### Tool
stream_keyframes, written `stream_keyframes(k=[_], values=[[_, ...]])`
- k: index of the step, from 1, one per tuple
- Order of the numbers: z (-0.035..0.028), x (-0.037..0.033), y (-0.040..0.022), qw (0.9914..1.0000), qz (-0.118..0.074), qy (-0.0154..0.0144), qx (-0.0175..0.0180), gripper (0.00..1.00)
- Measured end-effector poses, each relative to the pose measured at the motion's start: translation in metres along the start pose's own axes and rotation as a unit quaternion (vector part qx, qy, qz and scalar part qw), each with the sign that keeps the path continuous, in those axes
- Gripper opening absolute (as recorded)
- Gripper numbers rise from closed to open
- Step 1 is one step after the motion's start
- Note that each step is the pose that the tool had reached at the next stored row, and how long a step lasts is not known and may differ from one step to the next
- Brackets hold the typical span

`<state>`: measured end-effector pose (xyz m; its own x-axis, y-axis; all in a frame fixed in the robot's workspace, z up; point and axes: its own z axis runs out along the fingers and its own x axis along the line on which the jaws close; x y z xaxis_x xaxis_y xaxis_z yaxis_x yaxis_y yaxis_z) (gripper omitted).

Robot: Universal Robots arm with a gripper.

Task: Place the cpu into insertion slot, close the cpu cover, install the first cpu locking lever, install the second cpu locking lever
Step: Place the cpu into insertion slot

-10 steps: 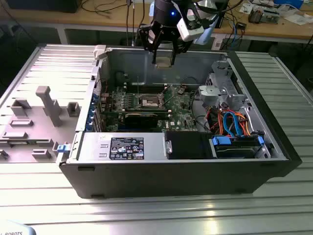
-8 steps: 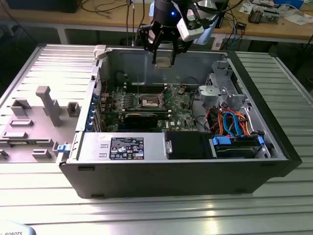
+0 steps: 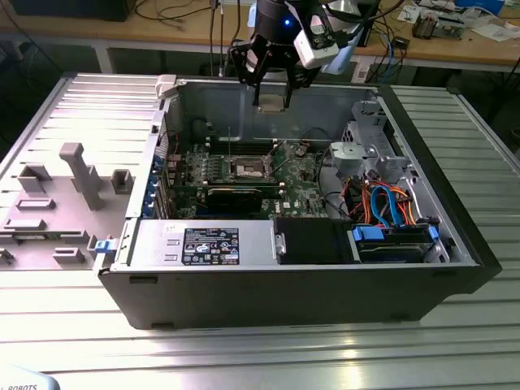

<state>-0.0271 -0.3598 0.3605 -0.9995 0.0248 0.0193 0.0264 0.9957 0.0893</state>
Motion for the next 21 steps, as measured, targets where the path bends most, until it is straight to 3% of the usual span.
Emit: stream_keyframes(k=[5, 9, 18, 21], values=[[0.0001, -0.0001, 0.0000, 0.99997, 0.008, -0.0007, -0.0002, 0.54], [0.0003, 0.0000, 0.0000, 0.99927, 0.038, -0.0034, -0.0007, 0.54], [0.0003, 0.0000, 0.0000, 0.99920, 0.040, -0.0035, -0.0008, 0.54], [0.0004, 0.0000, -0.0001, 0.99837, 0.057, -0.0051, -0.0011, 0.54]])
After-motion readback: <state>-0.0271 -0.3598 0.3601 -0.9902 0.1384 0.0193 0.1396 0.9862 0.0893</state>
